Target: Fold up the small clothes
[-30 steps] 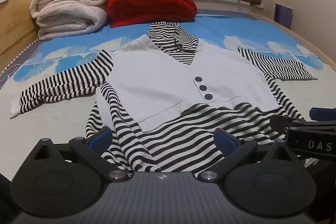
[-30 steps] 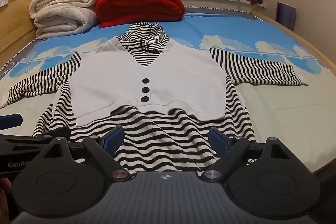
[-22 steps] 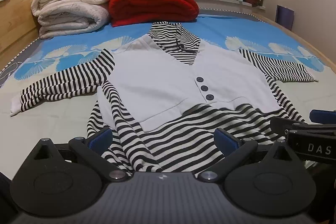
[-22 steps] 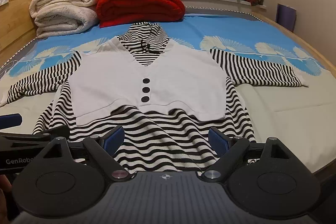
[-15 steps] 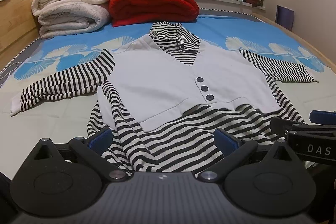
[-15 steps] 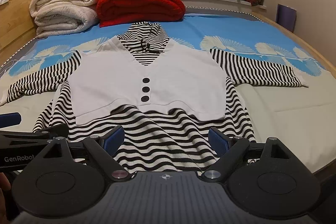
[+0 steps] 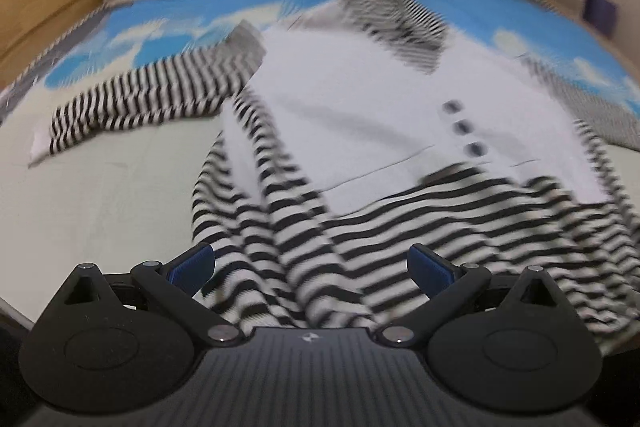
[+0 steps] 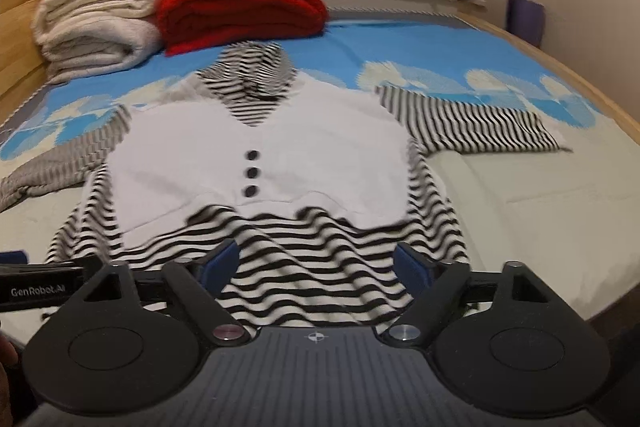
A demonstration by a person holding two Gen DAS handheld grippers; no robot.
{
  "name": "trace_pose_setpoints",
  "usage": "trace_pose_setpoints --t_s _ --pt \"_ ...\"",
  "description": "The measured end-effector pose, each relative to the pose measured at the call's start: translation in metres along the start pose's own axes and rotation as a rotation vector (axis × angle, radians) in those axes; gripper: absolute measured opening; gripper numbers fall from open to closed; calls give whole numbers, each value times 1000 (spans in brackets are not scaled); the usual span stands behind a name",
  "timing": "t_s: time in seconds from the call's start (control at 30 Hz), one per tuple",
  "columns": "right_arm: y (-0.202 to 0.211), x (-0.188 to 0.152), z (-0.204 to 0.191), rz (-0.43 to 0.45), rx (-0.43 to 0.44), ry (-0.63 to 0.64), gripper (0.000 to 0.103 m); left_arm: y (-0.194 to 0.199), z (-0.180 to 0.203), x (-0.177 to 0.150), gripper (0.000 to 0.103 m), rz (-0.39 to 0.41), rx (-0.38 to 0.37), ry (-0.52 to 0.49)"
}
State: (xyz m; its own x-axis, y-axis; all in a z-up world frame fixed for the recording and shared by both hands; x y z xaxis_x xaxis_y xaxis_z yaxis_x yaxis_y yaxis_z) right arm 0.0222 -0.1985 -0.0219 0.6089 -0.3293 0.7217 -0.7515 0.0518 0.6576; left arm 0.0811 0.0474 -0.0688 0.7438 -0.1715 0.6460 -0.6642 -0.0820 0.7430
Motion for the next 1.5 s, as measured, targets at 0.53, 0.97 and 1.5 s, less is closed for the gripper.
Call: trace_pose_setpoints --t_s 0.53,0.97,1.5 --pt "-79 -3 98 -204 -347 -306 58 -26 -44 -42 69 -308 -35 152" --pt "-74 -6 105 -294 -275 -347 7 4 -47 -29 31 -225 67 87" --pt "-95 5 57 -272 -212 -147 38 -12 -12 -5 52 -217 -102 65"
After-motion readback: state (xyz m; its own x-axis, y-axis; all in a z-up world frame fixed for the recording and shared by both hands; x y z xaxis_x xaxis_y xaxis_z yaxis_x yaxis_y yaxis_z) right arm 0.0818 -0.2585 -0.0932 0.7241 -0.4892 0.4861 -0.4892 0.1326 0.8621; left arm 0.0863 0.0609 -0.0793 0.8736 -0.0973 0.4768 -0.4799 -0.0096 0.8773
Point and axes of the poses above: each gripper's, at about its wrist camera, not at the fingertips, and y roughly against the way its jaws point, z to its right, x to its top, the point moved 3 cm from there along -y, roughly the way its jaws point, and after that the axes turned 15 degrees about -y, right-handed, at the moved point
